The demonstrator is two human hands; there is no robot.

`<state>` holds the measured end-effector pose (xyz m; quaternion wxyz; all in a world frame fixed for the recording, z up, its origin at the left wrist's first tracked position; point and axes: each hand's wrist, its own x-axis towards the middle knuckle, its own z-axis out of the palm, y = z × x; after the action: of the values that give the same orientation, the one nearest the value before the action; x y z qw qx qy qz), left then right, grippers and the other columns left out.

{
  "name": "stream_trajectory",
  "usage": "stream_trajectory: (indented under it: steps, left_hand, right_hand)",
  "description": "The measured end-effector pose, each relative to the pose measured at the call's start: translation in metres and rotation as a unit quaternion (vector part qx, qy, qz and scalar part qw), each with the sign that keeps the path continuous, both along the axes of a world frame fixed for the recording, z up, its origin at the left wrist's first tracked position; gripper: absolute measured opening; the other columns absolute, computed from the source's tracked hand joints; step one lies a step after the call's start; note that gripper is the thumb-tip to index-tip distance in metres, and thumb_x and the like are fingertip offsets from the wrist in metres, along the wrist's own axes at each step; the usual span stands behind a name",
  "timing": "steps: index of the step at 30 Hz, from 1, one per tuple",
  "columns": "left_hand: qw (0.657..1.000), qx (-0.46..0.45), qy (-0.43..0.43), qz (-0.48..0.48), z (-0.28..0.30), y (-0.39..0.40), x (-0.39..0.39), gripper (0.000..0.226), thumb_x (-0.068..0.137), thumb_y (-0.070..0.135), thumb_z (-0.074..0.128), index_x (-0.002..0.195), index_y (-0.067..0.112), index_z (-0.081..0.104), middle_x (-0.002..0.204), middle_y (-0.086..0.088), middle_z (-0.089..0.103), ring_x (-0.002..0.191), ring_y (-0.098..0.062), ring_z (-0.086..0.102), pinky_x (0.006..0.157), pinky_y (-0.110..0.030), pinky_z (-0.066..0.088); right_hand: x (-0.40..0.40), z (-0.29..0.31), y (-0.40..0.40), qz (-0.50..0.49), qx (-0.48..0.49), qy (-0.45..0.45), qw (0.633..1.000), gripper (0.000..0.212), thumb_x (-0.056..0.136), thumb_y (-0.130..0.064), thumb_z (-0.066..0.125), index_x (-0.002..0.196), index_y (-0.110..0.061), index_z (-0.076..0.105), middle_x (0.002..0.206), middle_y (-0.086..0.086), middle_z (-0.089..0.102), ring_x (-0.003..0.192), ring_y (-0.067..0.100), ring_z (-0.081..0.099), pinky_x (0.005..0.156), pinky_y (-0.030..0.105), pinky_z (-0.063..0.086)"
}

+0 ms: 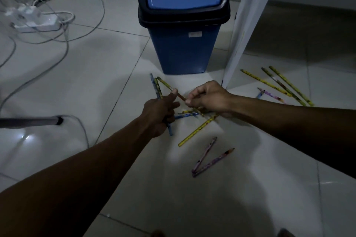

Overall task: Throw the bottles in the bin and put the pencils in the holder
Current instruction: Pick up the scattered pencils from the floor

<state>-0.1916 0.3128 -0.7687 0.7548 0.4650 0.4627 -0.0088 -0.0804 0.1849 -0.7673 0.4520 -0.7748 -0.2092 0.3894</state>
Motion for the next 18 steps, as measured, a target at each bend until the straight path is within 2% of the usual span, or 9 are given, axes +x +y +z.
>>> stream_trajectory:
  steps: [3, 5, 7, 9, 10, 12, 14, 18]
  left_hand:
    - [1.000, 0.003, -0.023, -0.003, 0.005, -0.003, 0.010, 0.019, 0.095, 0.022, 0.059, 0.088, 0.004, 0.063, 0.071, -0.006, 0.058, 0.037, -0.007, 0.034, 0.035, -0.018, 0.029]
    - [1.000, 0.022, -0.007, 0.009, 0.007, 0.000, 0.013, 0.021, 0.097, 0.024, 0.054, 0.087, 0.008, 0.063, 0.069, -0.004, 0.060, 0.046, -0.009, 0.037, 0.037, -0.020, 0.030]
    - [0.999, 0.036, 0.013, 0.022, 0.007, 0.005, 0.012, 0.023, 0.100, 0.027, 0.048, 0.087, 0.011, 0.060, 0.072, -0.006, 0.064, 0.053, -0.012, 0.041, 0.042, -0.023, 0.033]
    - [0.998, 0.052, 0.033, 0.035, 0.003, 0.012, 0.008, 0.026, 0.101, 0.029, 0.045, 0.086, 0.013, 0.058, 0.073, -0.005, 0.063, 0.060, -0.013, 0.047, 0.051, -0.026, 0.037]
    - [0.997, 0.056, 0.040, 0.041, 0.002, 0.016, 0.005, 0.027, 0.101, 0.031, 0.045, 0.085, 0.015, 0.059, 0.073, -0.004, 0.060, 0.063, -0.014, 0.050, 0.055, -0.028, 0.039]
    - [0.996, 0.052, 0.049, 0.049, -0.001, 0.024, -0.001, 0.027, 0.101, 0.034, 0.044, 0.086, 0.016, 0.060, 0.074, -0.003, 0.055, 0.066, -0.014, 0.050, 0.060, -0.028, 0.041]
    - [0.996, 0.041, 0.049, 0.054, -0.002, 0.029, -0.008, 0.028, 0.101, 0.035, 0.043, 0.088, 0.016, 0.059, 0.074, -0.003, 0.053, 0.066, -0.015, 0.048, 0.062, -0.028, 0.043]
    - [0.998, -0.005, 0.019, 0.067, 0.001, 0.035, -0.019, 0.025, 0.100, 0.036, 0.046, 0.092, 0.014, 0.055, 0.071, -0.004, 0.047, 0.064, -0.019, 0.050, 0.064, -0.033, 0.048]
  right_hand:
    - [-0.009, 0.005, 0.003, -0.007, 0.016, 0.072, 0.997, 0.002, 0.083, -0.009, 0.076, 0.083, -0.008, 0.075, 0.071, 0.001, 0.070, 0.061, 0.004, 0.063, 0.059, 0.017, 0.053]
    - [-0.003, 0.003, 0.003, -0.020, 0.015, 0.067, 0.997, 0.009, 0.083, -0.013, 0.076, 0.086, -0.004, 0.075, 0.070, 0.002, 0.069, 0.058, 0.006, 0.062, 0.060, 0.023, 0.053]
    - [0.009, -0.004, 0.001, 0.014, -0.025, -0.065, 0.998, 0.005, 0.083, -0.009, 0.076, 0.085, -0.005, 0.076, 0.072, 0.000, 0.068, 0.063, 0.008, 0.063, 0.067, 0.028, 0.052]
    - [0.019, -0.014, -0.003, 0.084, -0.122, -0.243, 0.959, 0.012, 0.083, -0.014, 0.073, 0.094, -0.012, 0.077, 0.087, -0.003, 0.068, 0.084, 0.015, 0.066, 0.079, 0.031, 0.053]
    - [0.022, -0.019, -0.006, 0.117, -0.172, -0.294, 0.933, 0.018, 0.083, -0.018, 0.071, 0.101, -0.016, 0.076, 0.097, -0.001, 0.068, 0.095, 0.020, 0.066, 0.083, 0.033, 0.054]
    - [0.023, -0.026, -0.012, 0.172, -0.219, -0.341, 0.898, 0.025, 0.082, -0.024, 0.070, 0.106, -0.020, 0.075, 0.110, 0.003, 0.070, 0.101, 0.025, 0.064, 0.083, 0.037, 0.055]
    - [0.020, -0.031, -0.018, 0.205, -0.227, -0.367, 0.878, 0.024, 0.082, -0.025, 0.071, 0.104, -0.020, 0.078, 0.110, 0.005, 0.068, 0.101, 0.025, 0.062, 0.082, 0.037, 0.054]
    - [0.016, -0.036, -0.023, 0.198, -0.211, -0.394, 0.872, 0.021, 0.082, -0.015, 0.071, 0.102, -0.017, 0.079, 0.112, 0.007, 0.065, 0.106, 0.027, 0.060, 0.083, 0.035, 0.052]
